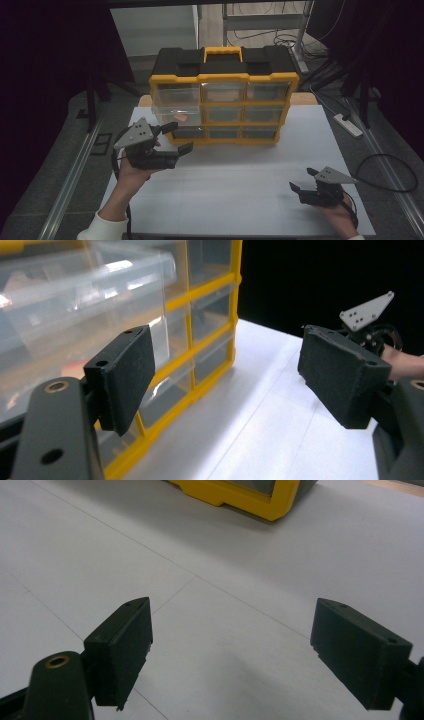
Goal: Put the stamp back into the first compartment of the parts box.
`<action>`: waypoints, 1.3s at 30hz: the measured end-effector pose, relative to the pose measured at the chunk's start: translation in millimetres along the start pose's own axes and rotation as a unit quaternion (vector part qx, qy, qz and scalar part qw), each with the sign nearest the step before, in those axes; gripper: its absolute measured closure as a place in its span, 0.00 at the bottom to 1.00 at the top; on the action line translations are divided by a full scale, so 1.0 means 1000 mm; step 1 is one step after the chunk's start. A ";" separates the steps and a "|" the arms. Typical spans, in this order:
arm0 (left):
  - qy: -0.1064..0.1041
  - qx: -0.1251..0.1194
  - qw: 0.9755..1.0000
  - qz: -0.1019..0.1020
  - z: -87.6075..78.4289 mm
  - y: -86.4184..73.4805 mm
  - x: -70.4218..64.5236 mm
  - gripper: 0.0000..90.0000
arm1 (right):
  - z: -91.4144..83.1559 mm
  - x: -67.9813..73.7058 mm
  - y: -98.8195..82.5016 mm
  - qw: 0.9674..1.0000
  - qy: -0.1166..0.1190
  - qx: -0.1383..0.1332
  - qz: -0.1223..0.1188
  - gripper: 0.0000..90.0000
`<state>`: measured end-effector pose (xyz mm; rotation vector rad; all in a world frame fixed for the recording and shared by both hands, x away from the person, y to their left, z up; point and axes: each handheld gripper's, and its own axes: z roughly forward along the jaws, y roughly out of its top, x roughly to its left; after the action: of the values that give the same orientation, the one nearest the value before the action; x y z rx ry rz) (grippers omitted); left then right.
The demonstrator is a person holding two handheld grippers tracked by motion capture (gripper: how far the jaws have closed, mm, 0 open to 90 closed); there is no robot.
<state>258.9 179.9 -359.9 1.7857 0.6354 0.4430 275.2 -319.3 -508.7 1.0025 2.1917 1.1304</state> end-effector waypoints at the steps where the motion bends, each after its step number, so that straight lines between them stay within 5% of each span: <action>1: 0.007 0.005 1.000 0.002 0.000 -0.008 -0.002 0.25 | 0.000 0.000 0.000 1.000 0.000 0.000 0.000 0.20; 16: 0.021 0.054 0.998 -0.028 0.006 -0.084 -0.001 0.24 | 0.001 -0.001 0.000 1.000 0.001 0.001 -0.001 0.20; 27: 0.040 0.092 0.992 -0.074 0.005 -0.139 0.004 0.24 | 0.000 -0.001 0.000 1.000 0.000 0.000 -0.003 0.20; 39: 0.057 0.111 0.990 -0.072 0.008 -0.158 0.006 0.23 | 0.000 -0.001 -0.001 1.000 -0.001 0.000 -0.009 0.20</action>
<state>236.9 212.3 -513.5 1.9183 0.9179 0.3893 275.6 -320.4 -509.4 0.9815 2.1956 1.1202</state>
